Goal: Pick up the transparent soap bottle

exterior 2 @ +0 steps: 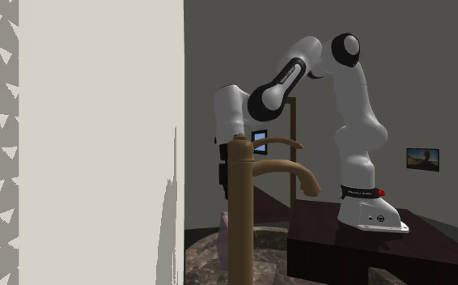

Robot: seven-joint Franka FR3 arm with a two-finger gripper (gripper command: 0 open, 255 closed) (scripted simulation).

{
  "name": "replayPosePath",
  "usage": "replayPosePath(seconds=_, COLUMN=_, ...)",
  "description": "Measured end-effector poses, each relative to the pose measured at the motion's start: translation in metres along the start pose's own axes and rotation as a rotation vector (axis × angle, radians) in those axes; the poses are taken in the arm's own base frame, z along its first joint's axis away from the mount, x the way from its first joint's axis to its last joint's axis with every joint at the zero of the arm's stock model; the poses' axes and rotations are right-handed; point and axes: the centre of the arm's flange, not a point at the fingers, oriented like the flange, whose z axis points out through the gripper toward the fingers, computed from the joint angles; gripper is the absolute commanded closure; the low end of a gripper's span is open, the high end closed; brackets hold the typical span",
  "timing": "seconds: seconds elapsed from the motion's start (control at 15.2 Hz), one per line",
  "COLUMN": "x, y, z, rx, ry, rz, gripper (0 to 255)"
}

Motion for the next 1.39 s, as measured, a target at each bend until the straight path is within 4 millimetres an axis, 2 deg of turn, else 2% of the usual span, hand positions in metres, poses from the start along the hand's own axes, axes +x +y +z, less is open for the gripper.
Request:
replayPosePath(seconds=0.07, x=0.0, y=0.0, z=0.003, rx=0.0, ry=0.0, rz=0.0, gripper=255)
replayPosePath(seconds=0.79, x=0.001, y=0.0, z=0.002, rx=0.001, ry=0.002, rz=0.0, gripper=255)
replayPosePath(seconds=1.39, x=-0.004, y=-0.002, z=-0.043, rx=0.0, ry=0.0, rz=0.0, gripper=255)
